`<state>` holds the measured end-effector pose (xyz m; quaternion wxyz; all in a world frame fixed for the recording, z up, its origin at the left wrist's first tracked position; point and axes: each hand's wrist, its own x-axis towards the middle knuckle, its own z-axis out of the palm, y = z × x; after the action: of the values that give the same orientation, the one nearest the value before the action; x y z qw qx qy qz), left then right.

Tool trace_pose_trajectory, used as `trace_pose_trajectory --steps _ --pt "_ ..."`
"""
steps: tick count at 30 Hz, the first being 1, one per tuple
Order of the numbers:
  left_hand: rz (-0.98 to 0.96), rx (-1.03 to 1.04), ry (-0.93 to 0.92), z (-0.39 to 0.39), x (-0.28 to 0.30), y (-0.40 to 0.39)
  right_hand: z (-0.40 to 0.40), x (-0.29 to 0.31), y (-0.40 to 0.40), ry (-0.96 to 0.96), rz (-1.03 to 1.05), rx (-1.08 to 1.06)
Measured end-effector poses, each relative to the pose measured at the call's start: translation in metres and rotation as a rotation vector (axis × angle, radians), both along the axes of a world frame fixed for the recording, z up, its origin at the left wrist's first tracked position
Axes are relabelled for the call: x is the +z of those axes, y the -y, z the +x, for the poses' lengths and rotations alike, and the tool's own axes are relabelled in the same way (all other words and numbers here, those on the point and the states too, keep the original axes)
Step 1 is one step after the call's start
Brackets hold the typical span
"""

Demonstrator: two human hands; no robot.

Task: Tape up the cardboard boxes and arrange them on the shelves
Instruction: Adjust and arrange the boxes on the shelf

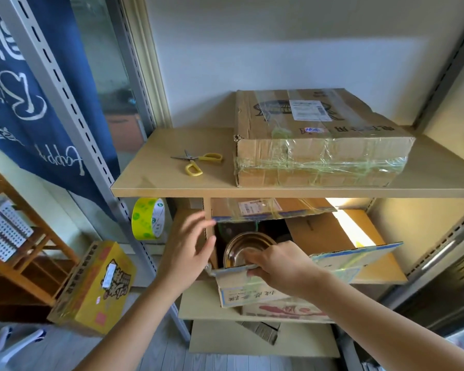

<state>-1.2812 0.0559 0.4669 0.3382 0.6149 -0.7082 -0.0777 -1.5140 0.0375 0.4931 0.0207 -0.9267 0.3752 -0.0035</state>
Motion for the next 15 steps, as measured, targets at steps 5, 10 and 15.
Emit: trace_pose_trajectory --steps 5,10,15 --pt "0.587 0.238 -0.47 -0.029 0.015 -0.005 -0.009 0.017 -0.013 -0.06 0.134 0.016" --pt "0.589 0.268 -0.451 -0.053 0.03 -0.005 -0.013 0.034 0.01 0.146 1.233 -0.316" --pt "0.665 0.281 -0.257 -0.061 0.035 -0.006 -0.009 -0.014 0.076 -0.317 0.715 -0.399"
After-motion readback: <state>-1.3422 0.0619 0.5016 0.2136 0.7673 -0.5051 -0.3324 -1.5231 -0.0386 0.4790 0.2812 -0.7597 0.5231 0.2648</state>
